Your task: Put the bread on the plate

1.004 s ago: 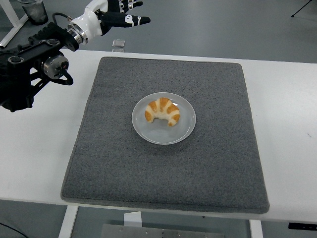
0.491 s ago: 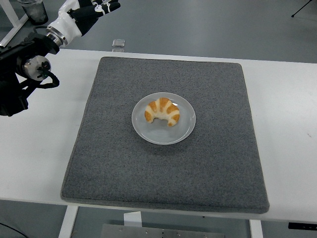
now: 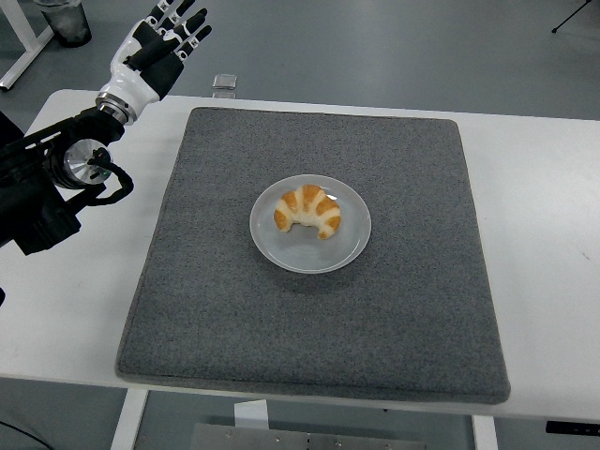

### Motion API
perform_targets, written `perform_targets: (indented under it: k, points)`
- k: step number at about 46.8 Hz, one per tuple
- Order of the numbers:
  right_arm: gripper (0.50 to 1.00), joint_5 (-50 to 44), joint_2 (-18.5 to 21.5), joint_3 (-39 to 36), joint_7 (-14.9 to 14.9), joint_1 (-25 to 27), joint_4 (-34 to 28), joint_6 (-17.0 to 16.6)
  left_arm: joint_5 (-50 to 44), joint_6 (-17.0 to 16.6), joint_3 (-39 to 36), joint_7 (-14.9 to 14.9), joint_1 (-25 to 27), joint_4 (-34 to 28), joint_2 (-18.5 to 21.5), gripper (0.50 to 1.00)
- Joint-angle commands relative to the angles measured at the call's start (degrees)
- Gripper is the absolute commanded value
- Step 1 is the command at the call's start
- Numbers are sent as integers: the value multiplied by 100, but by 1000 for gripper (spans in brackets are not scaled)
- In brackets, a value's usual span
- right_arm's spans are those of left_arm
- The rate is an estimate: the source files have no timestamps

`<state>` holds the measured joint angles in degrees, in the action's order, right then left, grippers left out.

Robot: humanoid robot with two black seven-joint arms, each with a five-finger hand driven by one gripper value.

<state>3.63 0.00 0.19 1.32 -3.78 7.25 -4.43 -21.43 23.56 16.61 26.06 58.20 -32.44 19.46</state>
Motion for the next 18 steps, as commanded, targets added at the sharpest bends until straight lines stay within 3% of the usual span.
perform_targets:
  k: [1, 18]
  points:
    - [954, 6, 0, -1, 0, 0, 5, -5, -1, -1, 0, 4, -107, 0, -118, 994]
    - [954, 15, 0, -19, 0, 0, 40, 48, 16, -10, 0, 4, -354, 9, -153, 994]
